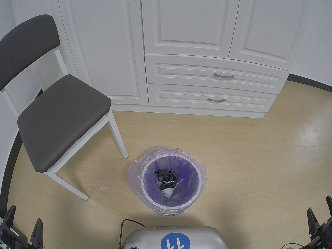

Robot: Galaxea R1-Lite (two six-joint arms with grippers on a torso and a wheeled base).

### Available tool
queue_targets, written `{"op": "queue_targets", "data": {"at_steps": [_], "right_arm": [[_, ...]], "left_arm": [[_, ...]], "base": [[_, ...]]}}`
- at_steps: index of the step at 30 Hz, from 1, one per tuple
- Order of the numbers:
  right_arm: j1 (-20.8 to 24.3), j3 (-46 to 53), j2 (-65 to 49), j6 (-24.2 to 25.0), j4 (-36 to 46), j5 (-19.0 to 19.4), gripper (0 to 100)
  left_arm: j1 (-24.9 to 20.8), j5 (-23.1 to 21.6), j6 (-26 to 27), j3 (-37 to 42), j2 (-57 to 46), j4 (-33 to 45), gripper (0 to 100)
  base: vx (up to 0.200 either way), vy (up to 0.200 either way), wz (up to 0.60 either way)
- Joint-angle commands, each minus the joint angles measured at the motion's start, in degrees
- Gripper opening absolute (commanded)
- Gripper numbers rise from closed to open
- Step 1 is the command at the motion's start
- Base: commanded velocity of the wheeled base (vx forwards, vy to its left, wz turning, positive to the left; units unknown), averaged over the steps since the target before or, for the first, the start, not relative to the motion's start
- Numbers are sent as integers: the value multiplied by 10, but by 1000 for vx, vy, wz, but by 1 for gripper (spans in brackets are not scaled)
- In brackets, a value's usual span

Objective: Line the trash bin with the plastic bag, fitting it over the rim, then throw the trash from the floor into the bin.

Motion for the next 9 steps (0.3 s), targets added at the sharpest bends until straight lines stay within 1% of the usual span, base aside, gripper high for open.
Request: {"op": "queue_targets", "data": {"at_steps": [1, 9], "right_arm": [[1, 9, -9, 0, 1, 0, 100], [1, 9, -9, -1, 0, 0, 100]], "left_arm": [[0, 0, 0, 8, -7, 0, 100], [0, 0, 0, 8, -7, 0, 100]], "base": [[0, 0, 0], [0, 0, 0]]}}
